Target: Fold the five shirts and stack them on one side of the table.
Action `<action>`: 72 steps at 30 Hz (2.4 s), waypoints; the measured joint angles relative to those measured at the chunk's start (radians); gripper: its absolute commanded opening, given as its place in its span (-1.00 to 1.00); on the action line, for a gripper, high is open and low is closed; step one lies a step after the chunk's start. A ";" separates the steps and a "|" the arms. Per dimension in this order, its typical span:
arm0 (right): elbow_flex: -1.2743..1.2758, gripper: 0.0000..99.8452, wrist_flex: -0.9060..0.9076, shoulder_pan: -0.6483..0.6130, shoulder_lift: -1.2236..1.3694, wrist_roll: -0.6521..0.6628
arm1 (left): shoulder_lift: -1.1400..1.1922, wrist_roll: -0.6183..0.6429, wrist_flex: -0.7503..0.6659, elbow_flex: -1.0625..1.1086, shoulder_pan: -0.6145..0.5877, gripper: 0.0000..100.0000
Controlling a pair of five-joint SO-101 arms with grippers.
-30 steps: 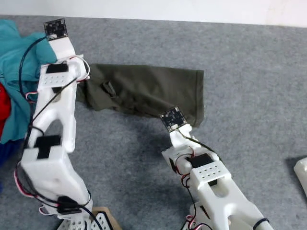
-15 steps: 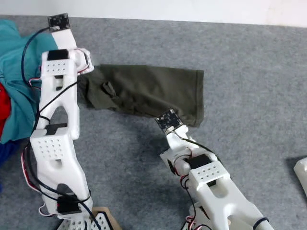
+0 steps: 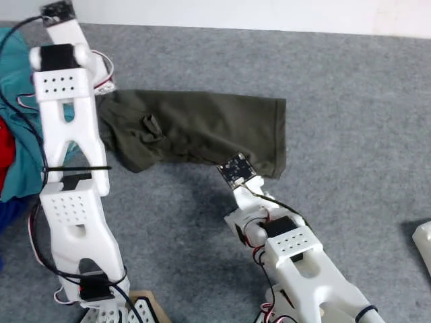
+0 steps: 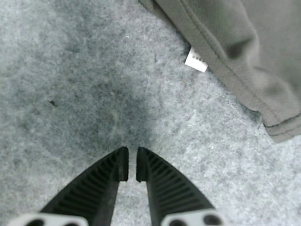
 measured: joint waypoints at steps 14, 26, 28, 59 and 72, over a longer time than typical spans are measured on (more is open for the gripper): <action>0.000 -0.92 0.000 0.000 0.000 0.005 | -0.058 -0.118 0.060 0.414 0.046 -0.99; 0.000 -0.92 0.000 0.000 0.000 0.005 | -0.456 -0.127 -0.187 1.030 0.063 -0.99; 0.000 -0.92 0.000 0.000 0.000 0.005 | -0.494 -0.127 -0.273 1.131 0.063 -0.99; 0.000 -0.92 0.000 0.000 -0.005 0.005 | -0.511 -0.126 -0.907 1.415 0.109 -0.99; 0.000 -0.92 0.000 0.000 -0.005 0.005 | -0.474 -0.126 -1.074 1.323 0.109 -0.99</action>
